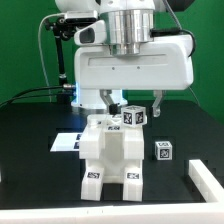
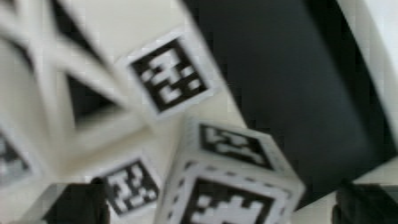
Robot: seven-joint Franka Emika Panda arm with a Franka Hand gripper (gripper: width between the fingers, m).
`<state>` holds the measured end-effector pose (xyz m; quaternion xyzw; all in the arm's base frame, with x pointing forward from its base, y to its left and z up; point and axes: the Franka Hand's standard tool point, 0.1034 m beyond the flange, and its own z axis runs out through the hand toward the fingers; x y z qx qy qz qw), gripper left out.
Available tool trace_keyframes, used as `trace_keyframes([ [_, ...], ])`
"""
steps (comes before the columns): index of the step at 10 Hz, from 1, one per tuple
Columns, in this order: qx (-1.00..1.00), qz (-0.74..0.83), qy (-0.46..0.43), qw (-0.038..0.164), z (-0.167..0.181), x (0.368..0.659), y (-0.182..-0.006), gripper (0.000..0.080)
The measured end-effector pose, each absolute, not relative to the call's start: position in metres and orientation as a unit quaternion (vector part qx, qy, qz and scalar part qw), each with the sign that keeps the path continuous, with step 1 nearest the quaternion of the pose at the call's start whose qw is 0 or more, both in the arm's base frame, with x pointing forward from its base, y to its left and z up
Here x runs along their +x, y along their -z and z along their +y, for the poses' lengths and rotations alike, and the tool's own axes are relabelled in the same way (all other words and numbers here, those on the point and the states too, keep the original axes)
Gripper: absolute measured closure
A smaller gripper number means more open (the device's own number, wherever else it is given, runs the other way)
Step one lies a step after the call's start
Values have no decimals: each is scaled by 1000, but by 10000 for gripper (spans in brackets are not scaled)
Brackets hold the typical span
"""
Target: Assemble chair
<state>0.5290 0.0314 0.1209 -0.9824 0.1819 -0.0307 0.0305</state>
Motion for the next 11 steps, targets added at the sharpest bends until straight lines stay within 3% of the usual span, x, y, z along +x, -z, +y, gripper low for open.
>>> trace_keyframes([
  [5,-998,-50,36,21,35,522,-116,150],
  [8,-968,-249,30,-9,41,522,-115,150],
  [9,-972,-232,31,-8,41,521,-115,150],
  [11,-979,-202,31,-6,41,521,-115,404],
])
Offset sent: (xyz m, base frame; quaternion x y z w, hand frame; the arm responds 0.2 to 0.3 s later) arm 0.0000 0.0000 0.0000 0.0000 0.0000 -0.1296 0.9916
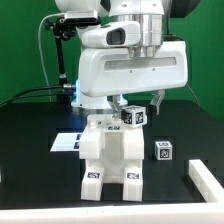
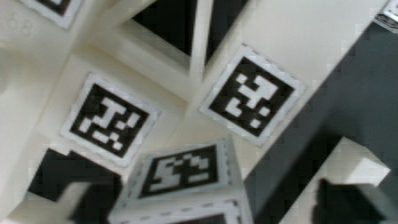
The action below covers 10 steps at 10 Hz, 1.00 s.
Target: Assemble chair
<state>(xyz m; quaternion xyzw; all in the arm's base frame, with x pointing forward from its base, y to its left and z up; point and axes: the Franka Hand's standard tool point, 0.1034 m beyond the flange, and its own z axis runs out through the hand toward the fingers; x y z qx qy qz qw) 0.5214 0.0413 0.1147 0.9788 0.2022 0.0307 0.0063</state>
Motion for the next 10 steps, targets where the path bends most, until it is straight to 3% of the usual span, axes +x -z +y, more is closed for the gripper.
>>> trace_keyframes([
  [1,987,159,-31,4,41,521,-115,404],
  [2,993,111,-31,3,42,521,-115,520],
  [10,983,-181,-30,-11,42,521,-113,520],
])
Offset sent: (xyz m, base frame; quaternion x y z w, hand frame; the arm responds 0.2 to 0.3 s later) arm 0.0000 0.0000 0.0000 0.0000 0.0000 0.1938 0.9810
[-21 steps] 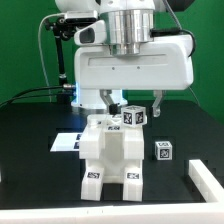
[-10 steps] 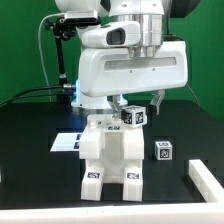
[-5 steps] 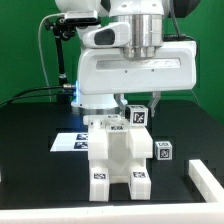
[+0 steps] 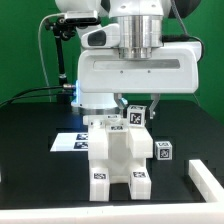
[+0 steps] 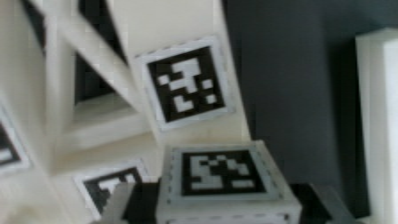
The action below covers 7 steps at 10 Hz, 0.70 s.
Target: Assemble chair
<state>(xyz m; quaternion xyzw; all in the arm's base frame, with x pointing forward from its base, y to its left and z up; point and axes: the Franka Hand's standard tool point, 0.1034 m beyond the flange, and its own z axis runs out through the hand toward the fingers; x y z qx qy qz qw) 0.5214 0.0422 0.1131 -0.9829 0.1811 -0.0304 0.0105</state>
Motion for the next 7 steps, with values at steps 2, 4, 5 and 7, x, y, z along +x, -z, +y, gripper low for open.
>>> trace_keyframes([
  [2,-962,270,29,24,41,521,-113,519],
  [4,-927,371,31,37,40,522,-113,518],
  [5,-908,416,29,39,42,522,-113,518],
  [7,-902,430,26,44,42,522,-113,518],
])
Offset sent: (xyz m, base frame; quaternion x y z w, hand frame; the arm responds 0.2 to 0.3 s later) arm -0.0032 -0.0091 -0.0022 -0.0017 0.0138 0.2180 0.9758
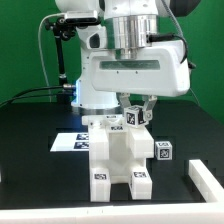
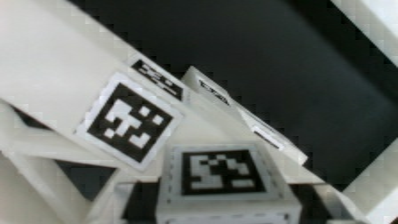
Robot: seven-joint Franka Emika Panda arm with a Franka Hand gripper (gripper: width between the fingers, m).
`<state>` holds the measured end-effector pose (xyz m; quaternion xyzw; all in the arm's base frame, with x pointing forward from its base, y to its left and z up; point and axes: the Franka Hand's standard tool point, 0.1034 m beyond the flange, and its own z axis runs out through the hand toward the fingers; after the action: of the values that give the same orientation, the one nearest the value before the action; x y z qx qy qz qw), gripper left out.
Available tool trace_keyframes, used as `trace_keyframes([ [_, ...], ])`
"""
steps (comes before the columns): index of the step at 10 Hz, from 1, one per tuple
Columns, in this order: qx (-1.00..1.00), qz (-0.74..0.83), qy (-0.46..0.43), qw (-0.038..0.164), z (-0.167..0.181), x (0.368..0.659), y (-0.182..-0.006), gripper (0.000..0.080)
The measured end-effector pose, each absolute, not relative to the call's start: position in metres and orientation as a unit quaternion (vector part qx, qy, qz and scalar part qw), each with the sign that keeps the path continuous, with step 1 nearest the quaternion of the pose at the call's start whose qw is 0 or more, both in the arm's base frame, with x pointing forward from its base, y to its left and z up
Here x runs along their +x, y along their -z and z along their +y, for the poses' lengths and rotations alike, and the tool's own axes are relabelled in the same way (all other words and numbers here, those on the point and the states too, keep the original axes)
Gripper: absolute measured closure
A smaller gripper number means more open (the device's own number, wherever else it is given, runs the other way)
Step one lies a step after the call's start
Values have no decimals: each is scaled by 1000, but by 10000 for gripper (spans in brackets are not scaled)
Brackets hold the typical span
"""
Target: Assemble chair
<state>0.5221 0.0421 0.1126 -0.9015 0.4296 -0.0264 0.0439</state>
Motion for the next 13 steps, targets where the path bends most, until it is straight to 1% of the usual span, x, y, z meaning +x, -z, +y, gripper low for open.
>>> trace_keyframes([
  [1,-906,421,27,44,42,522,-113,427],
  [2,-909,414,27,43,42,522,-113,287],
  [3,-935,351,27,42,41,523,-114,194],
  [4,-962,269,31,39,40,523,-114,194],
  [5,-982,180,34,36,41,522,-114,159],
  [6,-993,107,33,33,44,518,-111,152],
  [10,-998,-24,49,24,43,517,-112,150],
  [11,-991,-126,51,4,46,521,-114,150],
  [12,-984,-169,52,-6,47,523,-116,150],
  [13,-987,-150,52,-4,47,523,-116,236],
])
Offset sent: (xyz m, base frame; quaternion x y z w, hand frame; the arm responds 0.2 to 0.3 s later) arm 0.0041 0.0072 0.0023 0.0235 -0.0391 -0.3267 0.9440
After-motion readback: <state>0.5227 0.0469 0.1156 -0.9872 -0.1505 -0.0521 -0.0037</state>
